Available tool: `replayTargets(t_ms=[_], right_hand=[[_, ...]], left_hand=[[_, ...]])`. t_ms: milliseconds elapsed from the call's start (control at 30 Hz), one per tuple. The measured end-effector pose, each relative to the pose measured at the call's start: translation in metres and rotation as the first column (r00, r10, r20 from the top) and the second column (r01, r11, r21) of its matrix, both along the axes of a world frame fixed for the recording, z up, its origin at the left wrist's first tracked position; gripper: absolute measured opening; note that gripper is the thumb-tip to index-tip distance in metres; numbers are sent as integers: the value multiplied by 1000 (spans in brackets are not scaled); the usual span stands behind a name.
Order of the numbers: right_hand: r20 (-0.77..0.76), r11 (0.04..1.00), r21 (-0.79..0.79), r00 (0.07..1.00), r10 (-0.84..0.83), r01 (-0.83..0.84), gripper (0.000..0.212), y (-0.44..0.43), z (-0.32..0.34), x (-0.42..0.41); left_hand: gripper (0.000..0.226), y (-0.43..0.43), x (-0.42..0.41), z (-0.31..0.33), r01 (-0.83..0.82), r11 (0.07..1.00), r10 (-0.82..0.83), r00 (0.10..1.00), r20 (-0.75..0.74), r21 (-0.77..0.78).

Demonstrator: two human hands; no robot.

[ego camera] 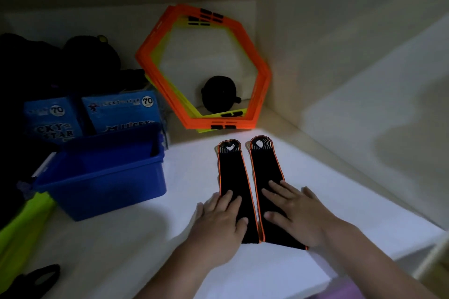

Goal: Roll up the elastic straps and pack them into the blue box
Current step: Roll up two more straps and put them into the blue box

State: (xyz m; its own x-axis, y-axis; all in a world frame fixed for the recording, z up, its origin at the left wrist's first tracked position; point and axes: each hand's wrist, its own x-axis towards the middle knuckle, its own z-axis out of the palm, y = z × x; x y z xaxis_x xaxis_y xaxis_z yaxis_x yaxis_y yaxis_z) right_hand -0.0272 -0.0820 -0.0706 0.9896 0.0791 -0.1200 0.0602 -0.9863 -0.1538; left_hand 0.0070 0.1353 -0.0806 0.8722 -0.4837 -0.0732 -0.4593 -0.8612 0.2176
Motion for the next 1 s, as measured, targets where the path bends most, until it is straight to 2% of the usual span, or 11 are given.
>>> replayTargets(t_ms=[233,333,467,633,700,733,867,933,1000], right_hand=[[7,995,7,995,98,-98,104,-42,-4,-25],[13,991,15,991,135,-135,103,-54,-6,-32],[44,985,34,985,170,-171,88,-64,-10,-33],[77,981,21,979,190,-192,85,-64,-13,-33],[134,973,92,971,199,-212,78,-68,-12,-32],[186,961,177,966,178,-211,71,-71,-10,-27],[383,796,584,919,-98,-158,24,-88,3,26],[363,762,643,908,-208,-83,5,-95,3,68],[334,789,614,911,-242,-16,5,-97,-3,109]], left_hand=[[60,-33,-37,-2,8,994,-3,999,44,-113],[69,-40,-46,-1,15,990,-9,999,48,-137],[78,-46,-49,-1,-8,980,13,1000,26,-198],[79,-49,-54,-4,-12,990,22,997,70,-141],[83,-46,-54,0,10,990,-6,1000,28,-140],[84,-44,-51,5,17,985,-20,1000,-15,-169],[78,-39,-3,37,-56,933,10,992,-129,-355],[78,-43,41,41,-120,905,70,988,-136,-408],[74,-51,86,33,-174,898,138,984,-116,-404]])
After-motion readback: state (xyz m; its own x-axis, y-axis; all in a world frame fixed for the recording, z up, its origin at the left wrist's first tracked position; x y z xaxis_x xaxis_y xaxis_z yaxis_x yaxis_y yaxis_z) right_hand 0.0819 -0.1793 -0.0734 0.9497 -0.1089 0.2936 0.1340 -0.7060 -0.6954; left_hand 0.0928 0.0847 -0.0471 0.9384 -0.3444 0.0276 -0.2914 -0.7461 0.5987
